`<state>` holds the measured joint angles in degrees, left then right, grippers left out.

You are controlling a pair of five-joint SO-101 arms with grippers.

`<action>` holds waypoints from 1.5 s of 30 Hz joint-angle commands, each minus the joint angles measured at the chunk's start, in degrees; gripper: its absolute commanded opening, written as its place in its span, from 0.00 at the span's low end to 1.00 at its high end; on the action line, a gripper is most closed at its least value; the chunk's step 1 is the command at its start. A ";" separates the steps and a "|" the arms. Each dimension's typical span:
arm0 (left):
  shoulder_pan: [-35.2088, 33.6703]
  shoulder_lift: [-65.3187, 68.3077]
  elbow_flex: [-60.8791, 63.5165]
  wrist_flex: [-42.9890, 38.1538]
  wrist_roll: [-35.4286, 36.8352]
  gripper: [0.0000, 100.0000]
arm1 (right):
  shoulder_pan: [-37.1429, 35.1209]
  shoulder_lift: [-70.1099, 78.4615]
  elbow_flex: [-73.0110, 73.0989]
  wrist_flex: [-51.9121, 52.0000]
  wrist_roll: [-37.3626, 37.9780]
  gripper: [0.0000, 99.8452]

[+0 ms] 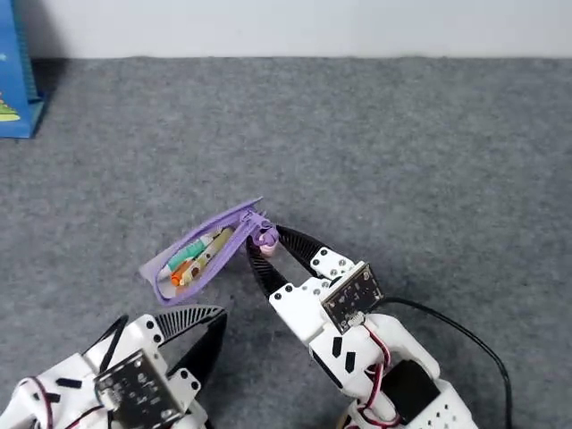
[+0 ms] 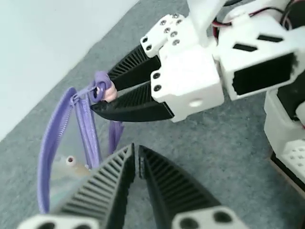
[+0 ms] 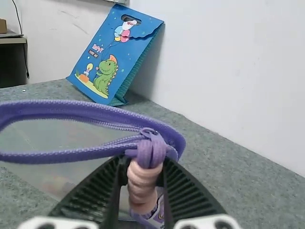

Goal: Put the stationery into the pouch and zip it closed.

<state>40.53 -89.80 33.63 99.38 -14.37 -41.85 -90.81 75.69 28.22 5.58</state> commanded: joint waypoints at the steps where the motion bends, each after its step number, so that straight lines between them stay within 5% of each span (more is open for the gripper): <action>1: 0.35 1.14 3.56 0.79 -0.62 0.01 | 0.57 0.04 -5.27 -0.75 -0.35 0.01; 6: -1.14 6.07 3.47 1.05 -2.99 0.01 | 0.40 -0.04 -5.80 -0.66 -0.35 0.01; 16: -32.79 20.75 3.38 -9.14 -13.19 0.01 | 0.57 -0.04 -12.48 7.60 -0.26 0.01; 20: -37.27 22.51 3.38 -15.91 -12.13 0.01 | 0.22 -0.04 -14.42 14.02 -0.18 0.01; 27: -36.40 27.78 3.47 -28.40 -2.81 0.01 | 0.13 -0.04 -15.91 23.34 5.01 0.01; 37: -21.63 39.74 3.21 -40.70 5.36 0.01 | -3.38 -9.27 -16.00 35.12 10.29 0.01; 45: -13.10 40.79 2.51 -39.65 5.10 0.01 | 2.07 -13.23 -16.26 39.34 11.87 0.01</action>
<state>26.02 -49.01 37.49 59.65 -9.54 -42.55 -103.74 63.12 67.60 16.75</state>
